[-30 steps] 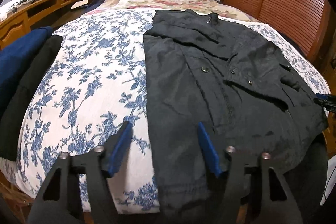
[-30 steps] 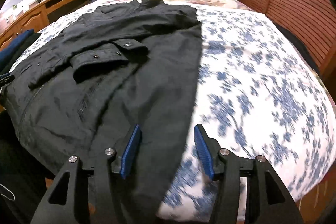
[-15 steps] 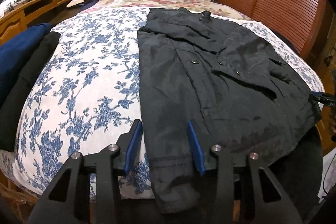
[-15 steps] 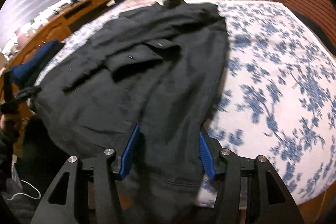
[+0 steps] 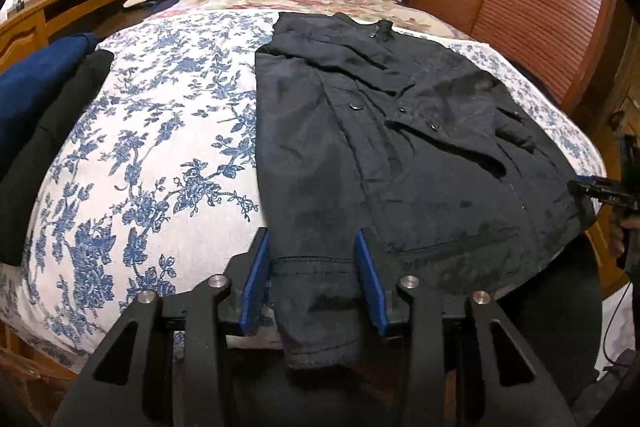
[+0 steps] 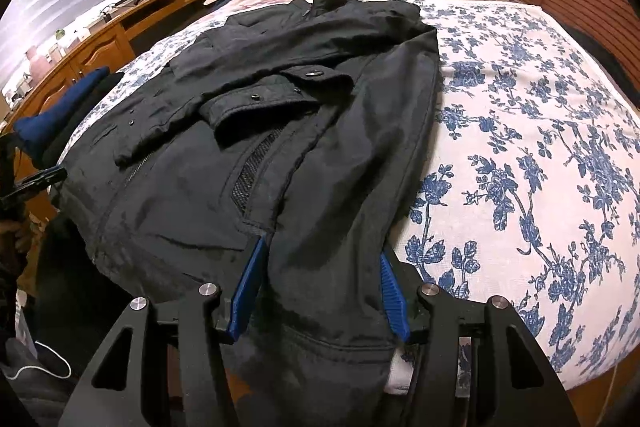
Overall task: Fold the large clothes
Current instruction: 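Close both tools on the black jacket hem, side by side, then lift the hem with both tools and fold it over toward the collar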
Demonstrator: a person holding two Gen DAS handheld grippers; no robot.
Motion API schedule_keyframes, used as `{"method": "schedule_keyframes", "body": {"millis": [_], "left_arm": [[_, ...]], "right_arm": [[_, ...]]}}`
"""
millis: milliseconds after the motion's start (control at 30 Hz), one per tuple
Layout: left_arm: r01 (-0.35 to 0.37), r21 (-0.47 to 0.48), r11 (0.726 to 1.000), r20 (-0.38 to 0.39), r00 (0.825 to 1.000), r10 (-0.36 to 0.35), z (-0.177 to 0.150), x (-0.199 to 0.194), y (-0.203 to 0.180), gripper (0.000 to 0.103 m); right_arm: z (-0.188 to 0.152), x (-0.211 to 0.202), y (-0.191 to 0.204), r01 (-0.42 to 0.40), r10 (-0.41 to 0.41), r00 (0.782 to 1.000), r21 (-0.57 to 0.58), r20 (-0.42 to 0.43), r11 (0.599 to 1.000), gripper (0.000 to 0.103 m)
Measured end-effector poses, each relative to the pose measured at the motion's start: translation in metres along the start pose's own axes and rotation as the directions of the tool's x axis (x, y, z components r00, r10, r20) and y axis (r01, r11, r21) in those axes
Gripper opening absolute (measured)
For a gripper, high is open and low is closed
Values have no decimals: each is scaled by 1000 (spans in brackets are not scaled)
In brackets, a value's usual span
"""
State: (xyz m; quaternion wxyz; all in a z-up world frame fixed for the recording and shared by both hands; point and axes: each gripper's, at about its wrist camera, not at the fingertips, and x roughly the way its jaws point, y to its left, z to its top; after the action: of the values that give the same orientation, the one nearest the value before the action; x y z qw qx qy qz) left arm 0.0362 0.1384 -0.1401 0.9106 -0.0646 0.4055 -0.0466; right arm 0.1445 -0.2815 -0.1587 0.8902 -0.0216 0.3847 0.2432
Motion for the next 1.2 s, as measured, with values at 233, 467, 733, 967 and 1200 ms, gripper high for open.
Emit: {"method": "schedule_keyframes", "body": {"millis": [233,467,733,967,1200], "left_arm": [[3,27,1000,42,999,-4,16,-13,-10,7],[39,87,995,217,974,-58,77,-65,-50,7],[32,139,990,305,949,-73,136,-98,-75,6],[41,163,986,362,927,-99,151,-130,-86,6],[50,194,980,414,901,-128,162,-167,-98,6]], "right_arm": [[10,-25,11,-12,13,999,-30,34,999,12],[53,-73,4,-98,96,972,-4,214,995,7],[92,-136,11,-51,64,929,-45,365,998,3],[87,-177,15,-63,85,896,-63,436,996,3],[70,-226,20,-29,61,856,-71,514,997,3]]}}
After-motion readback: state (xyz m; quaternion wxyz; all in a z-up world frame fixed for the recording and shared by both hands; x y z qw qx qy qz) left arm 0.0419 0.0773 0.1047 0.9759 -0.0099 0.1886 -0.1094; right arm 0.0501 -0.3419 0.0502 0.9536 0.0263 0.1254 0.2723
